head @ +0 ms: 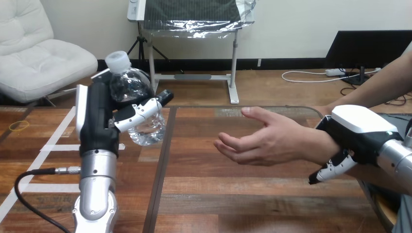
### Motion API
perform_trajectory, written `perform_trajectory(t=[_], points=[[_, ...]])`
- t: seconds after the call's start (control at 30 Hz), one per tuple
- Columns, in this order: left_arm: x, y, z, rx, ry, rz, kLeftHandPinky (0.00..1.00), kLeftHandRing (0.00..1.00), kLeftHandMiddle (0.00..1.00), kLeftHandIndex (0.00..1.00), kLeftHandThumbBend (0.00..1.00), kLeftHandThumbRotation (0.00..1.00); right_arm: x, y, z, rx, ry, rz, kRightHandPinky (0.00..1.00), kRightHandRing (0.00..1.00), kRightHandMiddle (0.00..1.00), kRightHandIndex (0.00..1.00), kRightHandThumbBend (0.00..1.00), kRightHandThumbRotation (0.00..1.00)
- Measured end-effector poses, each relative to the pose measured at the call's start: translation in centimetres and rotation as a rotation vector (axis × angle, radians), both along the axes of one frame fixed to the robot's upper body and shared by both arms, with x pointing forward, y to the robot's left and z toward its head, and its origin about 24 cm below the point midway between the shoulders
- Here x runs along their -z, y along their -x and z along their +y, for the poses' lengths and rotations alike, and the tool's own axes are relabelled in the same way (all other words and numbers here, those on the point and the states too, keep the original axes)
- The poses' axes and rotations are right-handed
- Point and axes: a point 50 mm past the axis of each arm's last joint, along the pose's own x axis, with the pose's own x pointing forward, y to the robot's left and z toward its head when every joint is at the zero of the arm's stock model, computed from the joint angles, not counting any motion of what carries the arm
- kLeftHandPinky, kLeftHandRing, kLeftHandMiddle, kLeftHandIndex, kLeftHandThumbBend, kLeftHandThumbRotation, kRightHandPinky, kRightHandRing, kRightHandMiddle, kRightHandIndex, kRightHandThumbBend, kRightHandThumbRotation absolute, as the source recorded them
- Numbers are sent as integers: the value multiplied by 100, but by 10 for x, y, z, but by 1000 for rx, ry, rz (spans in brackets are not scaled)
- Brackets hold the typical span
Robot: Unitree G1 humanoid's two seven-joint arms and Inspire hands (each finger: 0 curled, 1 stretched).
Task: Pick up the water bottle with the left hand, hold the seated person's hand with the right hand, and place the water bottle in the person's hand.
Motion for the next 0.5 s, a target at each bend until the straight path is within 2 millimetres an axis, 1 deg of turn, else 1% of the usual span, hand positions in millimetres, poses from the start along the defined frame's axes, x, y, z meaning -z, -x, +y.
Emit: perform_trajectory(t=[0.5], points=[[11,-13,-8,21,21,53,29,35,39,39,65,0,-4,-4,10,11,-29,-15,18,23,30,33,83,18]])
